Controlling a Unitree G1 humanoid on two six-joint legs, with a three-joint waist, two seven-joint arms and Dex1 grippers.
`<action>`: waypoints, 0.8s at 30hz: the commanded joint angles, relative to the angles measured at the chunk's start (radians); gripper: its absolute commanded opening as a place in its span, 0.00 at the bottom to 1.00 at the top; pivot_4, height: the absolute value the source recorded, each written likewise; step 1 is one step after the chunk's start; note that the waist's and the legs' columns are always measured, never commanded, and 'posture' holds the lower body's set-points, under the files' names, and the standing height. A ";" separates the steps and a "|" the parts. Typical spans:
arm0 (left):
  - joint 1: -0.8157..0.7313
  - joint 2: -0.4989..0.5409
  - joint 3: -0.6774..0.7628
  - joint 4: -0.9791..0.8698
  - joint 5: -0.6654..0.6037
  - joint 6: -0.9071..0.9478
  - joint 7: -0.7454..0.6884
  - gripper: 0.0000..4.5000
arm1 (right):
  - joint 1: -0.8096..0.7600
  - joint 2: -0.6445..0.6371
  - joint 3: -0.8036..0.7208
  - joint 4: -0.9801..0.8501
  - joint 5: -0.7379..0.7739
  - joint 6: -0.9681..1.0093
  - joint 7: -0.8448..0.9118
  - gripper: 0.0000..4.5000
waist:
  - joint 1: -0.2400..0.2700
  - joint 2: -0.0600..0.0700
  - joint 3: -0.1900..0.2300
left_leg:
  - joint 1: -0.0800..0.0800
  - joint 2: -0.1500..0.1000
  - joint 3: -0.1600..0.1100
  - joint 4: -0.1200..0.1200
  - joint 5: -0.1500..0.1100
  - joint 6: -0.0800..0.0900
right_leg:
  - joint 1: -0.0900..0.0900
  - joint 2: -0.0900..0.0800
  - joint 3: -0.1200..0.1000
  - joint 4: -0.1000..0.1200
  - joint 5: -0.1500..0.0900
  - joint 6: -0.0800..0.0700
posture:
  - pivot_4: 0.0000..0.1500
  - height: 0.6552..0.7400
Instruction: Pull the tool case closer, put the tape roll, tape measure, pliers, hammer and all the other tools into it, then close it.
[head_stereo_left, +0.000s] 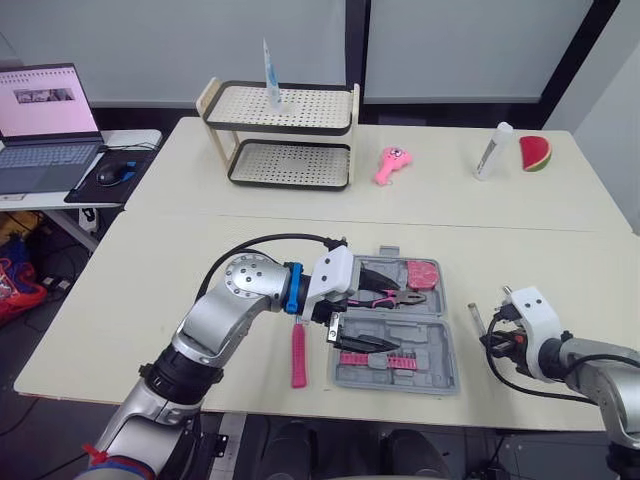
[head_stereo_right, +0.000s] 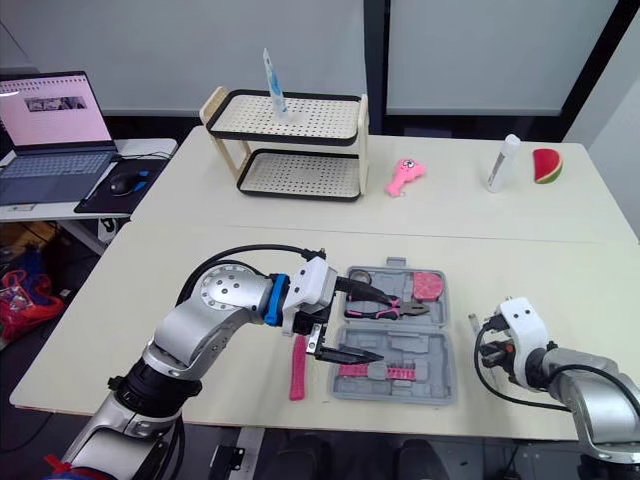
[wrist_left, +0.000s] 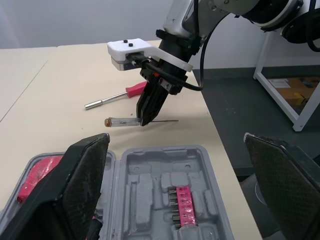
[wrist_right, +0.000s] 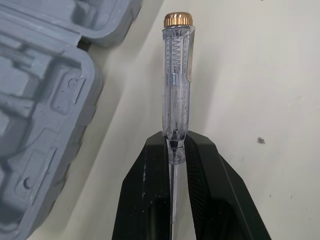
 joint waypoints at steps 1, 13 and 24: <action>-0.021 -0.012 -0.009 -0.007 0.010 -0.030 -0.008 1.00 | -0.004 0.017 0.032 0.047 -0.024 -0.096 -0.062 0.06 | -0.001 -0.001 0.000 | 0.000 0.000 0.000 0.000 0.000 0.000 | 0.000 0.000 0.000 0.000 0.000 0.000 | 1.00 1.00; -0.018 -0.011 -0.005 0.015 0.025 -0.058 -0.024 1.00 | 0.038 0.011 0.036 0.106 -0.017 -0.261 -0.101 0.45 | -0.001 -0.002 -0.002 | 0.000 0.000 0.000 0.000 0.000 0.000 | 0.000 0.000 0.000 0.000 0.000 0.000 | 1.00 1.00; -0.012 -0.008 0.002 0.035 0.047 -0.123 -0.042 1.00 | 0.309 0.023 -0.075 -0.093 -0.002 -0.592 -0.088 1.00 | 0.002 -0.002 -0.002 | 0.000 0.000 0.000 -0.001 0.000 0.000 | 0.000 0.000 0.000 0.000 0.000 0.000 | 1.00 1.00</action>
